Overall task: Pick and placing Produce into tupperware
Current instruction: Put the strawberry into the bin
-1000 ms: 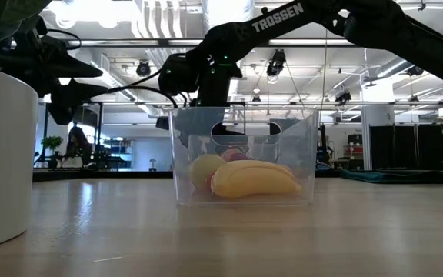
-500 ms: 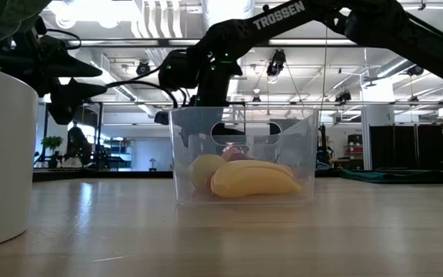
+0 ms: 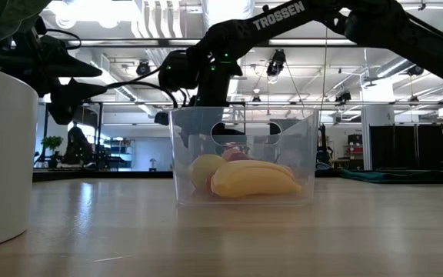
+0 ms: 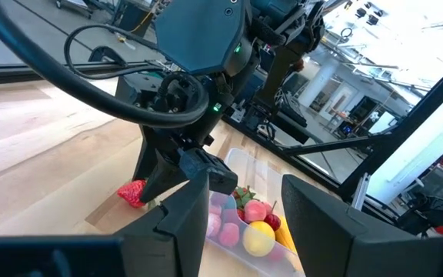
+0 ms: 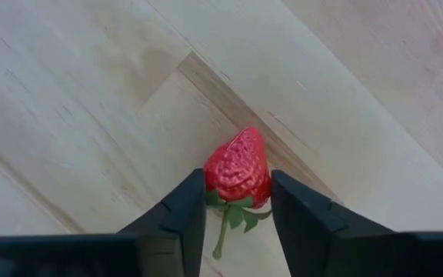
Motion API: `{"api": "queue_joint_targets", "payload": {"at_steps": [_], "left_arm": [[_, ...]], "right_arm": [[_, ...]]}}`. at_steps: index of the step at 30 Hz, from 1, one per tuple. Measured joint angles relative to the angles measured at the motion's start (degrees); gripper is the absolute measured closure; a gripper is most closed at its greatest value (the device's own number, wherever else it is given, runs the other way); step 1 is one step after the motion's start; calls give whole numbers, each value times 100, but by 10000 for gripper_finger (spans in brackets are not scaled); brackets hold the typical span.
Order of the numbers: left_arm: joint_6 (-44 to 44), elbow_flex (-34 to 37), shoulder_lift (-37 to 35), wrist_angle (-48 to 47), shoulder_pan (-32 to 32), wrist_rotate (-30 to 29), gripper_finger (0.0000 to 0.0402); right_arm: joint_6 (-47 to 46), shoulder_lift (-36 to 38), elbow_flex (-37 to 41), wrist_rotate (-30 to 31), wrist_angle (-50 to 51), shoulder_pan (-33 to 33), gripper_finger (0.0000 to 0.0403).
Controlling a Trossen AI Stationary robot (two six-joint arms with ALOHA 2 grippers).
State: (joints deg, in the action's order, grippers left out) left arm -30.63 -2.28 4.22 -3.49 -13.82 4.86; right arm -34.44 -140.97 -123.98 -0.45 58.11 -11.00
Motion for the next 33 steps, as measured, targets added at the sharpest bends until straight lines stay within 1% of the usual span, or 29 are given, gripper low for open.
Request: {"api": "queue_joint_targets", "payload": {"at_steps": [4,10,17,21,25,29,33], "left_arm": [[0,0,1,0,0,-2,251],[-5,0,-1,-2,0,-2,251],[-44,0,-2,0,-4,-7,251],[-45,0,0,0,-4,-22,251],[-47,0,-2,0,-4,-23,251],[-48,0,-2,2,-4,-22,251],[-48,0,-2,4,-4,-20,251]], "right_arm": [[39,0,-13,2,-4,-25,284],[43,6,-153,9,26,-123,277],[150,356,-348,13,478,-248,278],[387,694,-518,11,1356,-240,274],[501,1215,-579,23,2128,-70,273],[459,1736,-544,-14,2439,202,277],[145,2124,-464,-325,2482,487,278]]}}
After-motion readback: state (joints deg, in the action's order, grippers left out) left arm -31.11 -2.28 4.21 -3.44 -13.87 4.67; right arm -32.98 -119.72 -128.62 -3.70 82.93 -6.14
